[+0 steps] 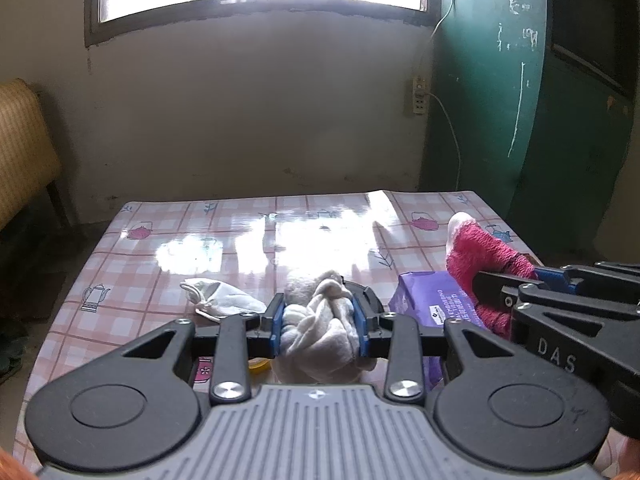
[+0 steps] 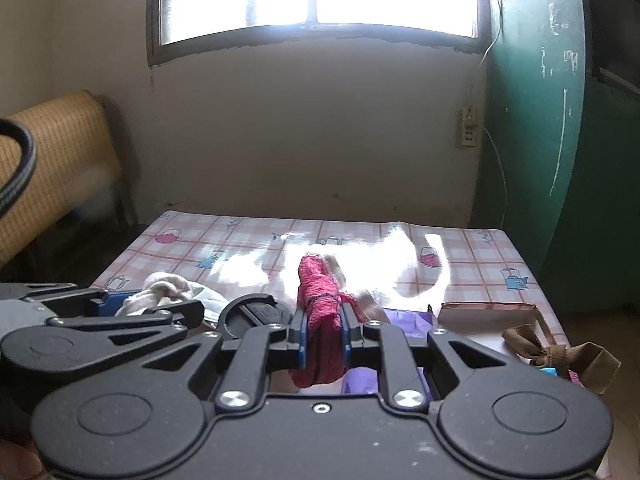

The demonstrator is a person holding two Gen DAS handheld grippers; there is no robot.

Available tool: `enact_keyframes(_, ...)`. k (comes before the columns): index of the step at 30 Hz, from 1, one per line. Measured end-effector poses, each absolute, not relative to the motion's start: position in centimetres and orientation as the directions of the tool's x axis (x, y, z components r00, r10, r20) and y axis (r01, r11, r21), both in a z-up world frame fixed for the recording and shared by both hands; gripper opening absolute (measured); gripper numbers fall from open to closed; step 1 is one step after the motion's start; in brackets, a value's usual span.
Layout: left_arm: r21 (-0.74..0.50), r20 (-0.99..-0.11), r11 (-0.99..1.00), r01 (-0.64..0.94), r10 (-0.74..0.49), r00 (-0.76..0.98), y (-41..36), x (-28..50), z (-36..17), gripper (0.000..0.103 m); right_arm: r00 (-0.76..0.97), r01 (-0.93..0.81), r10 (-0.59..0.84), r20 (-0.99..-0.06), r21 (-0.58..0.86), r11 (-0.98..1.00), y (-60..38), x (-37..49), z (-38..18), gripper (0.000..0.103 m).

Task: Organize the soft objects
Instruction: 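Carry the white sock and pink sock with both tools toward the cardboard box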

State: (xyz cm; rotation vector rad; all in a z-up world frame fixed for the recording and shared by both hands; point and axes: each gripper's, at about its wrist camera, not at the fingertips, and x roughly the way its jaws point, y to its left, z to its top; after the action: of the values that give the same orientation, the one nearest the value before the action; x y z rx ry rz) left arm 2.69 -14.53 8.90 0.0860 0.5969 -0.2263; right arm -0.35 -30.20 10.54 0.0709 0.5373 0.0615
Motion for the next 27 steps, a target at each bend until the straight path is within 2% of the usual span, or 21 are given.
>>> enact_keyframes(27,0.021,-0.569,0.941,0.338,-0.267,0.778,-19.5,2.1,8.7,0.036,0.862,0.043,0.008,-0.507,0.089,0.995,-36.0,-1.3,10.2,0.020)
